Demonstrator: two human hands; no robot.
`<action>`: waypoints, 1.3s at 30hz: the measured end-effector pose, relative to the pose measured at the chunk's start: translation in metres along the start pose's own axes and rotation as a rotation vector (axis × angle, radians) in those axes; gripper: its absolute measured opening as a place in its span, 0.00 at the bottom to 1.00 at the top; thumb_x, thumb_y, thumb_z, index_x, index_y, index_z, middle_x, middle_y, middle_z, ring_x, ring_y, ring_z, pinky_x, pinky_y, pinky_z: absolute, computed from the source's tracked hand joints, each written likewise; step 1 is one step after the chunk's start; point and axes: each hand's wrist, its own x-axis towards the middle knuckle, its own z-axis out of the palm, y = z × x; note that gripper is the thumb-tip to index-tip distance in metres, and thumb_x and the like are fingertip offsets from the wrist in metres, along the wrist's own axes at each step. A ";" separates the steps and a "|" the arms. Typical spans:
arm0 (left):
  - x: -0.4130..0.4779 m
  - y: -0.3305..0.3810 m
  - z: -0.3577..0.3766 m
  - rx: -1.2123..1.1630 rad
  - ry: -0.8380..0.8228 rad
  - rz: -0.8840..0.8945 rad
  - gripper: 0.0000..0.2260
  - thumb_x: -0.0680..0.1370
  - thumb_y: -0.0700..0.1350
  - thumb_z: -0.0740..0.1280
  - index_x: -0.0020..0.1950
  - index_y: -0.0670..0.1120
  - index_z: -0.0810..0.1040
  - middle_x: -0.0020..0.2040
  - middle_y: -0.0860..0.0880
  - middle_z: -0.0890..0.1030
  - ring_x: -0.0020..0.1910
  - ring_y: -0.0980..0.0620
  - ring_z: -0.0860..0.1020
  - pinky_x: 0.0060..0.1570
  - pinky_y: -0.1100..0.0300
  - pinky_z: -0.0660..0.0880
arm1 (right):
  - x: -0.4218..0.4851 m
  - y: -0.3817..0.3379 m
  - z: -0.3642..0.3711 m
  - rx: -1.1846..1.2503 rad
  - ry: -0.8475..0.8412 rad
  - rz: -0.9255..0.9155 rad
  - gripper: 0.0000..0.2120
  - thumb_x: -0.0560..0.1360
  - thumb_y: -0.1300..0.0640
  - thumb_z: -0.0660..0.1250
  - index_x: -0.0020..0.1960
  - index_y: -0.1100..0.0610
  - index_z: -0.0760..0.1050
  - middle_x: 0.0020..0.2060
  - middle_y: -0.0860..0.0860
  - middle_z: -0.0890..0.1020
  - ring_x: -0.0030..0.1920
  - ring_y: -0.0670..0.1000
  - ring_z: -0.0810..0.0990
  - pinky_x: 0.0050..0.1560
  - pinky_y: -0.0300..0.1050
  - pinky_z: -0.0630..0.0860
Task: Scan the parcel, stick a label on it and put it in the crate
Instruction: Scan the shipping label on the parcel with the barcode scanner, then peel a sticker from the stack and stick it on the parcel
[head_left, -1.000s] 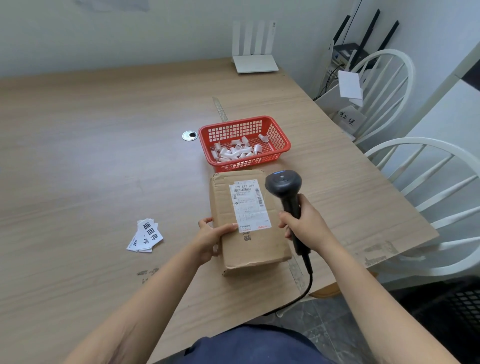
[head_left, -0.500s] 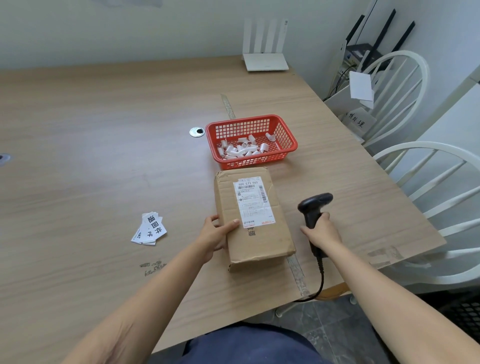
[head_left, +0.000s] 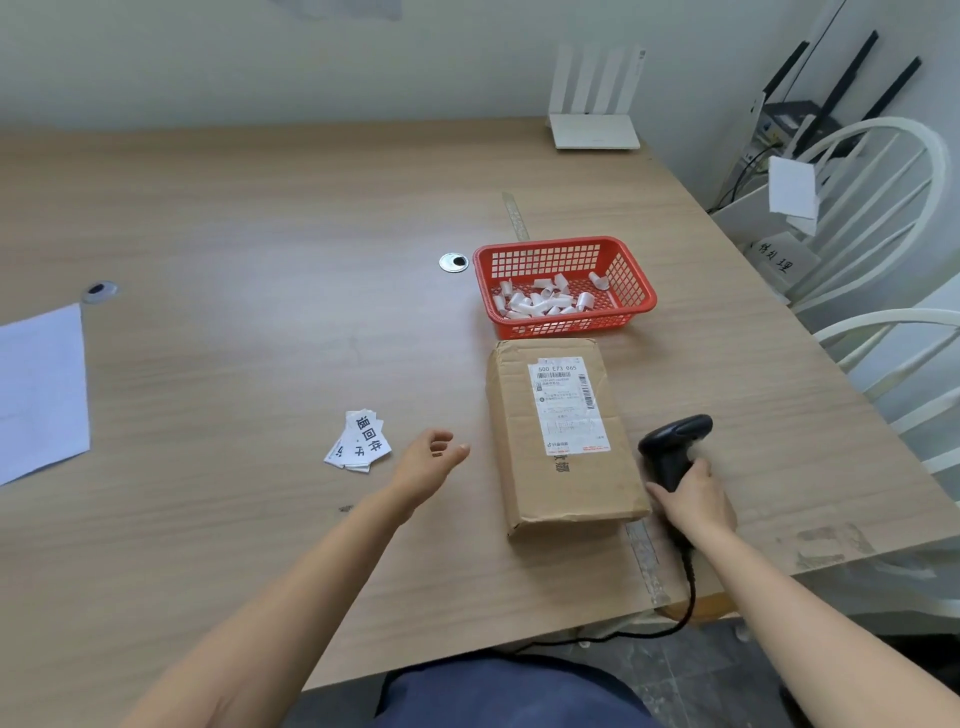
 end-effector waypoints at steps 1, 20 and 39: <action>-0.002 -0.004 -0.008 0.050 0.039 0.023 0.18 0.76 0.48 0.65 0.64 0.44 0.71 0.65 0.45 0.74 0.59 0.51 0.73 0.59 0.56 0.70 | -0.003 -0.002 -0.004 0.011 0.015 0.026 0.31 0.70 0.49 0.70 0.63 0.66 0.62 0.60 0.66 0.75 0.58 0.67 0.75 0.52 0.59 0.75; 0.041 -0.060 -0.094 0.594 0.280 0.200 0.26 0.72 0.41 0.68 0.69 0.42 0.67 0.68 0.43 0.69 0.66 0.43 0.69 0.56 0.50 0.72 | -0.118 -0.233 0.104 0.206 -0.528 -0.425 0.13 0.72 0.55 0.66 0.54 0.59 0.76 0.53 0.56 0.81 0.56 0.56 0.78 0.50 0.42 0.71; 0.066 -0.063 -0.088 0.560 0.236 0.254 0.30 0.70 0.41 0.71 0.71 0.45 0.66 0.69 0.45 0.70 0.65 0.42 0.68 0.58 0.50 0.70 | -0.106 -0.258 0.153 0.430 -0.397 -0.048 0.15 0.70 0.61 0.67 0.29 0.50 0.65 0.42 0.51 0.78 0.42 0.50 0.74 0.42 0.38 0.69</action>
